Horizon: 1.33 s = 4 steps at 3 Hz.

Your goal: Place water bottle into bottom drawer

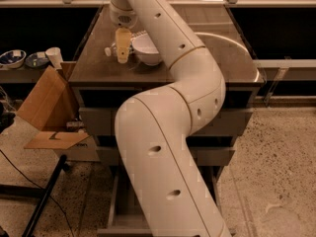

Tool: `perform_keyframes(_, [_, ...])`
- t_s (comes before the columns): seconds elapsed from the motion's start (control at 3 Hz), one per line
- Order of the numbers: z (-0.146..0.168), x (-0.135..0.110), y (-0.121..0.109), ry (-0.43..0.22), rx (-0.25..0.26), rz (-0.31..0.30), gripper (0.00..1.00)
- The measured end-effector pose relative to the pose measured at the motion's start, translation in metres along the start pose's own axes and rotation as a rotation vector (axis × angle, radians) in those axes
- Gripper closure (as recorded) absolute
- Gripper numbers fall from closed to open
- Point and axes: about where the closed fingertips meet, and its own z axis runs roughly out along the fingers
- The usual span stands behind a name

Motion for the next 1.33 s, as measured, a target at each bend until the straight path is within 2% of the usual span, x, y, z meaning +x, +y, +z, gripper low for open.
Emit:
perform_keyframes(0.33, [0.0112,0.0010,-0.0003,-0.017,-0.013,-0.004,0.02])
perform_keyframes(0.67, [0.0171,0.0028,0.0002,-0.028,-0.021,-0.003,0.10])
perform_keyframes(1.33, [0.0139,0.0041,-0.0008,-0.043,-0.017,-0.005,0.59])
